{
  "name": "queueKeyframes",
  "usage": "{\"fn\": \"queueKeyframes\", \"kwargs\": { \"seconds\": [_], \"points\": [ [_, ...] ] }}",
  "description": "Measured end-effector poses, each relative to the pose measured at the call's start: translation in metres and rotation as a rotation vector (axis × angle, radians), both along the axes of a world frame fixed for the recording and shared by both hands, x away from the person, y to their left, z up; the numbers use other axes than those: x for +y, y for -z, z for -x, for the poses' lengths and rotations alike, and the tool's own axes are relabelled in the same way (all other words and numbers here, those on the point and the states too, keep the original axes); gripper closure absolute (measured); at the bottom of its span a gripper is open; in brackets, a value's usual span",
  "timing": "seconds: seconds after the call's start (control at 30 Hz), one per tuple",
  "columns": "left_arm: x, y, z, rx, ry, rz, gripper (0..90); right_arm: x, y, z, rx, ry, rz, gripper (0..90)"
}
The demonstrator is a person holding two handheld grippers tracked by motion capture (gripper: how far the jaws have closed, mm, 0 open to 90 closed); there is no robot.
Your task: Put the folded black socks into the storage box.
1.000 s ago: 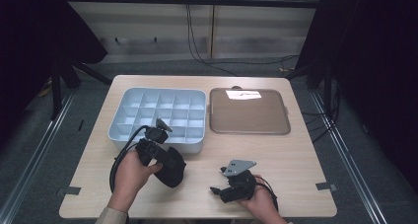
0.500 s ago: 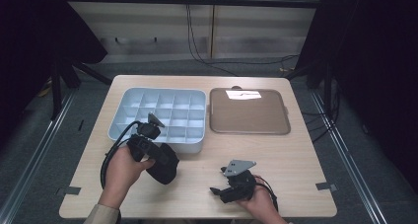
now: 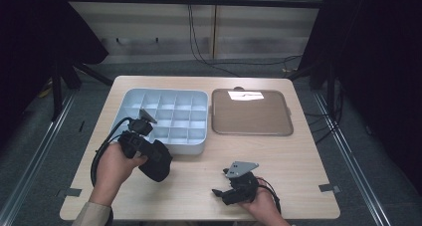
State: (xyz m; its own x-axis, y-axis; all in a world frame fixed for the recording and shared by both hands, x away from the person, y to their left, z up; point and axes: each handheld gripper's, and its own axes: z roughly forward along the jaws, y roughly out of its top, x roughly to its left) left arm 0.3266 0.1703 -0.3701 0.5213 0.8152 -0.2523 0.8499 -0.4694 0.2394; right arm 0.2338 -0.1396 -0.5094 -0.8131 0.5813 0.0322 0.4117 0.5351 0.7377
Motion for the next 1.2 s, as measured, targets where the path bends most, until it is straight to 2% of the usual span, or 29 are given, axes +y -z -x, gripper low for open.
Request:
{"fn": "queueKeyframes", "kwargs": {
  "seconds": [0.43,0.77,1.2],
  "points": [
    [0.02,-0.011,-0.004,-0.006,-0.027,-0.024,70.2,0.0,0.0,0.001,-0.004,0.006,0.003,21.7],
    [0.037,-0.018,-0.009,-0.011,-0.059,-0.023,70.2,0.0,0.0,0.001,-0.003,0.007,0.004,21.6],
    [0.046,-0.035,-0.018,-0.033,-0.08,-0.025,70.3,0.0,0.0,0.002,-0.004,0.009,0.002,21.4]
  ]
}}
